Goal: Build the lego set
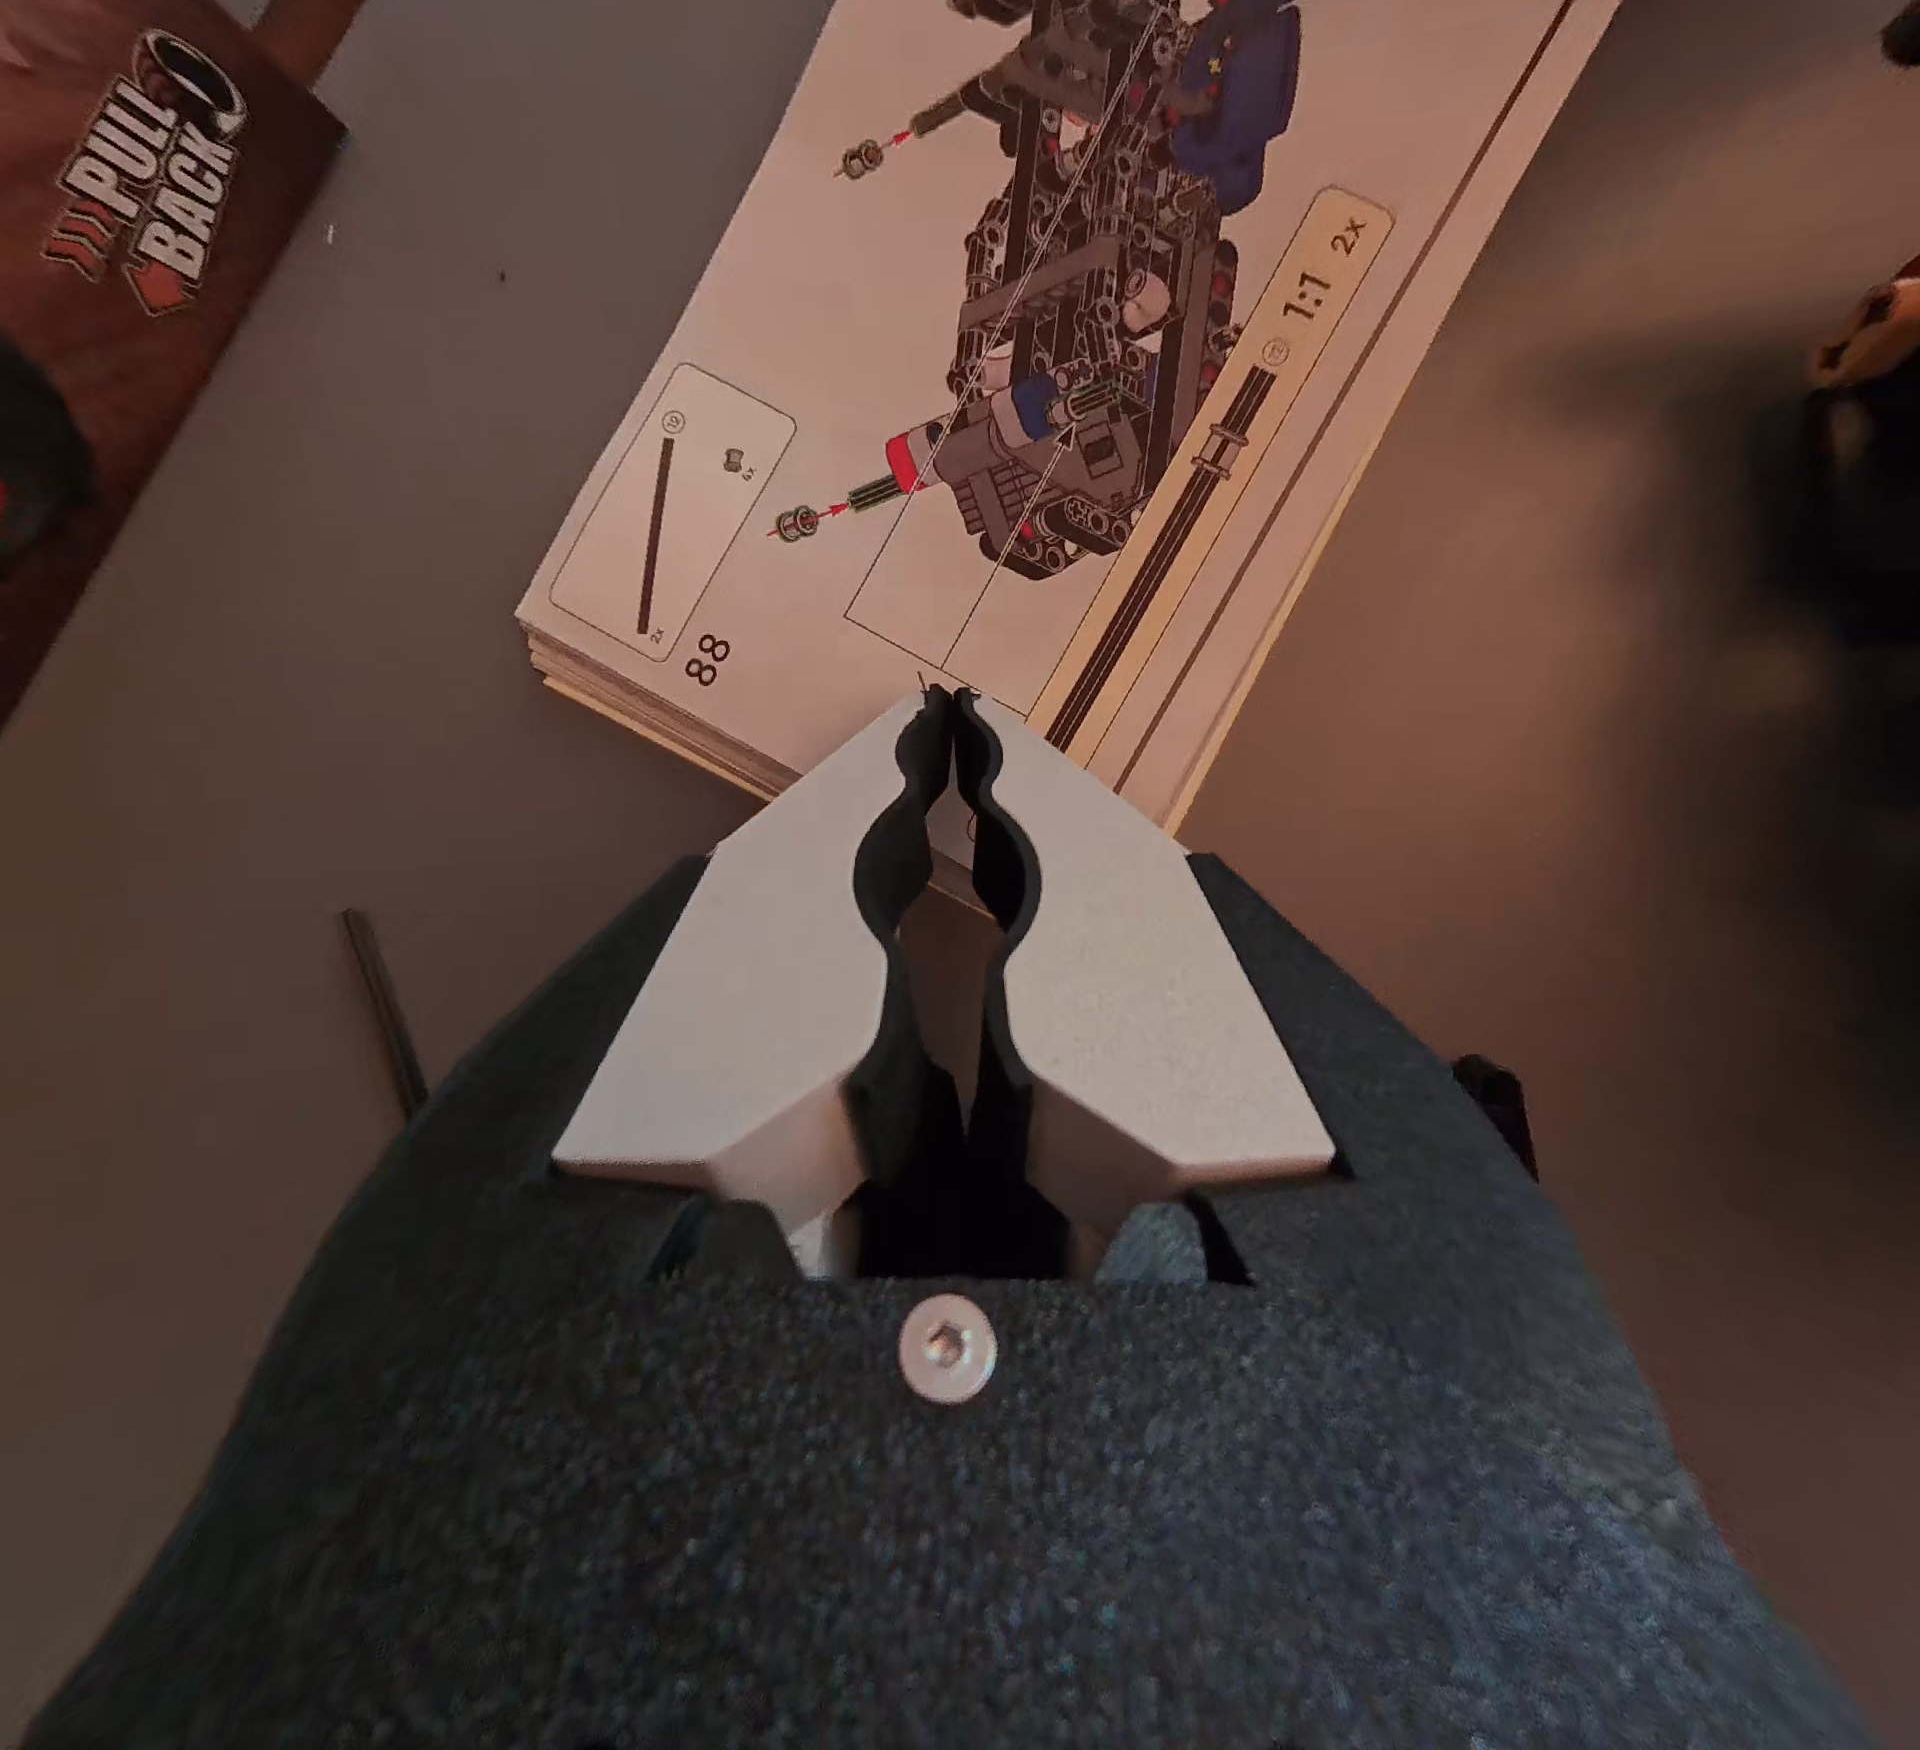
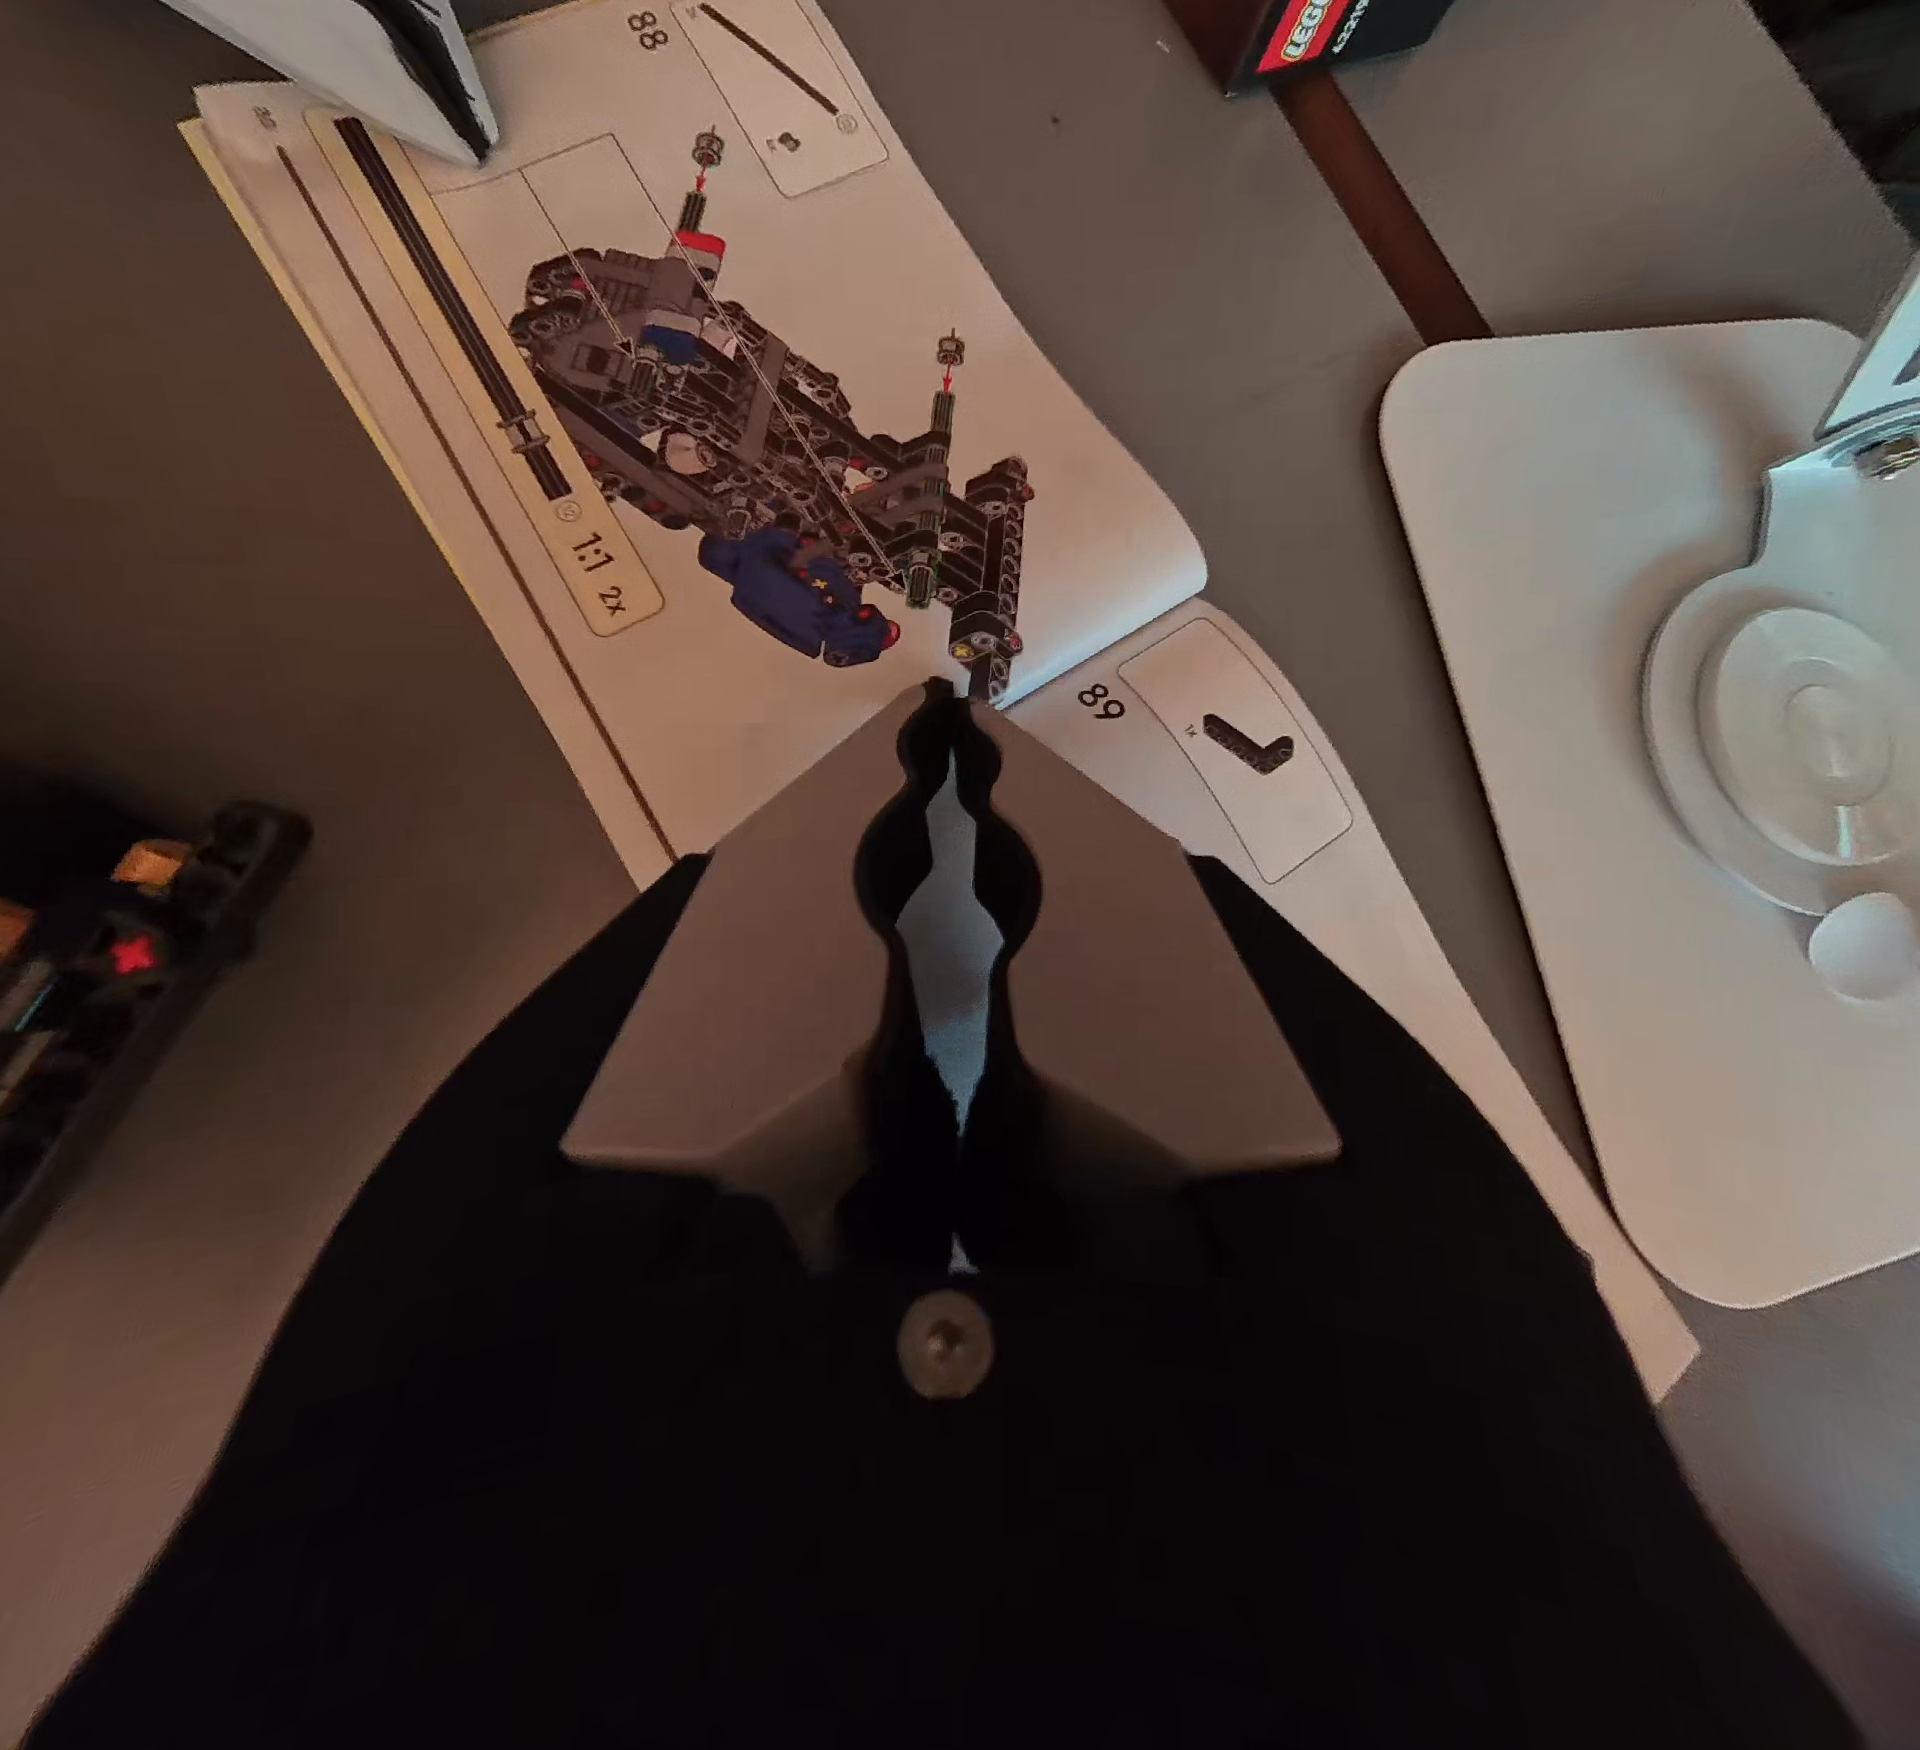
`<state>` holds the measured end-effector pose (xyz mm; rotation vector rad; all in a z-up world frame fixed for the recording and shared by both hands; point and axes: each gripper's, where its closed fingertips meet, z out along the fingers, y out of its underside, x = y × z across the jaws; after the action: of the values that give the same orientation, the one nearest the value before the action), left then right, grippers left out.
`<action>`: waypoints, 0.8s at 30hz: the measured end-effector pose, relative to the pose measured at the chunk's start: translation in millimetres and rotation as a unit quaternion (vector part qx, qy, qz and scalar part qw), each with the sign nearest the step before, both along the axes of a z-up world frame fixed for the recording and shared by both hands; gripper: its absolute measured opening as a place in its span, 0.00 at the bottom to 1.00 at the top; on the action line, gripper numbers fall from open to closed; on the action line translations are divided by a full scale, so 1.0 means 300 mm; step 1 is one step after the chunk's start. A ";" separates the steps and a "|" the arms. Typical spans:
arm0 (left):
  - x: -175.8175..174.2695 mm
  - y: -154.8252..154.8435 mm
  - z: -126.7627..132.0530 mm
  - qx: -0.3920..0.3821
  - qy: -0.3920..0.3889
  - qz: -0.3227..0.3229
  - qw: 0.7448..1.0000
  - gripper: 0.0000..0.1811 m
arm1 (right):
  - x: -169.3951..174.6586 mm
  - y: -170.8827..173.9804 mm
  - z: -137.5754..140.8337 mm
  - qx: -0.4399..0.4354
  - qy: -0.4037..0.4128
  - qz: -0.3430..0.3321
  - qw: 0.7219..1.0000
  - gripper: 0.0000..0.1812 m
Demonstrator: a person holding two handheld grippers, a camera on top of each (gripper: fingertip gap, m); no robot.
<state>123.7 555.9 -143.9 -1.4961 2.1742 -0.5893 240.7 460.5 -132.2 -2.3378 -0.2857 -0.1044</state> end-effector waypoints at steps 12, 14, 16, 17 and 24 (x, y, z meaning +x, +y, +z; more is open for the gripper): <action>-0.034 0.011 0.000 -0.032 -0.005 0.012 0.999 0.00 | -0.014 0.015 -0.005 -0.002 -0.019 -0.014 1.000 0.00; -0.031 0.009 0.003 -0.025 -0.003 0.016 1.000 0.00 | -0.014 0.006 0.022 0.018 0.004 -0.029 0.999 0.01; -0.038 0.016 0.027 -0.013 -0.017 0.028 0.999 0.00 | -0.006 -0.023 0.085 0.054 0.022 -0.062 0.996 0.01; -0.054 0.016 0.053 -0.014 -0.029 0.036 0.999 0.00 | -0.012 -0.052 0.122 0.069 0.037 -0.078 0.994 0.02; -0.322 -0.016 0.291 -0.135 -0.165 0.140 0.967 0.14 | -0.235 -0.374 0.279 0.167 0.136 -0.119 0.969 0.11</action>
<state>27.3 551.1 -56.6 -1.6653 1.6451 -0.9841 170.3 348.3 -48.5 -2.0097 0.1424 0.0501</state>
